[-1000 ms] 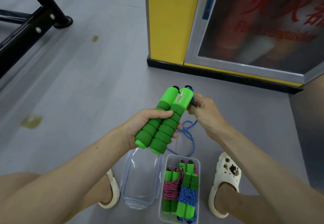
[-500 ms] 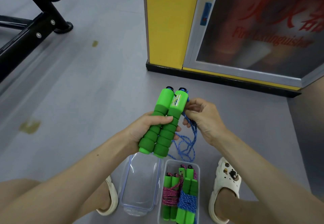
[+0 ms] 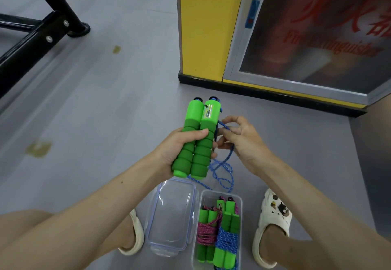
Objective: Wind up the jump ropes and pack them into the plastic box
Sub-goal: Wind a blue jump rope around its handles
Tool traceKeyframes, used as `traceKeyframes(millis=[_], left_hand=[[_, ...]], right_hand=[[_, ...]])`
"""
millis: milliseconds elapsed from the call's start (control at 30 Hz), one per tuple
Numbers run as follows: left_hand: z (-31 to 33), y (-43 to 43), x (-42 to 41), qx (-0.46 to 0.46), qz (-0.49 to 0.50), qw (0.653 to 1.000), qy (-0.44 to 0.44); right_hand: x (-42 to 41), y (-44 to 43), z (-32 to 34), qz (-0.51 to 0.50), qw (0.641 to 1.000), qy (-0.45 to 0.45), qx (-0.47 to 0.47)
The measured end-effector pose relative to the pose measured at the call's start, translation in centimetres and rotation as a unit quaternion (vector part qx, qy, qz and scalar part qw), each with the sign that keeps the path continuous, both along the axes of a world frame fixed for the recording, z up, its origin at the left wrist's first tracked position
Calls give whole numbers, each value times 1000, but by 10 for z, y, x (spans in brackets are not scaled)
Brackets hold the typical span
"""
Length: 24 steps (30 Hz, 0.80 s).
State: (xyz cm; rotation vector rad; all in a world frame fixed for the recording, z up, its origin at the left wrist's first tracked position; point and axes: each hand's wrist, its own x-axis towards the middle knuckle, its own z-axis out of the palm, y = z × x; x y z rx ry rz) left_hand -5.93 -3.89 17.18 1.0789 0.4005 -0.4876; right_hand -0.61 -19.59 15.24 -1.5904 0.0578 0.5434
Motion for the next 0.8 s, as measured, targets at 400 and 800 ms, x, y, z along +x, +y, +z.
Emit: traceKeyframes(millis=[400,800], left_hand=[[2,5,2,18,-15,1000,-5],[-4,2,2,69,22,997,7]], right_hand=[[0,-4,3,-27,1000,1,-4],[-1,-1,5,98,986,-37,-132]])
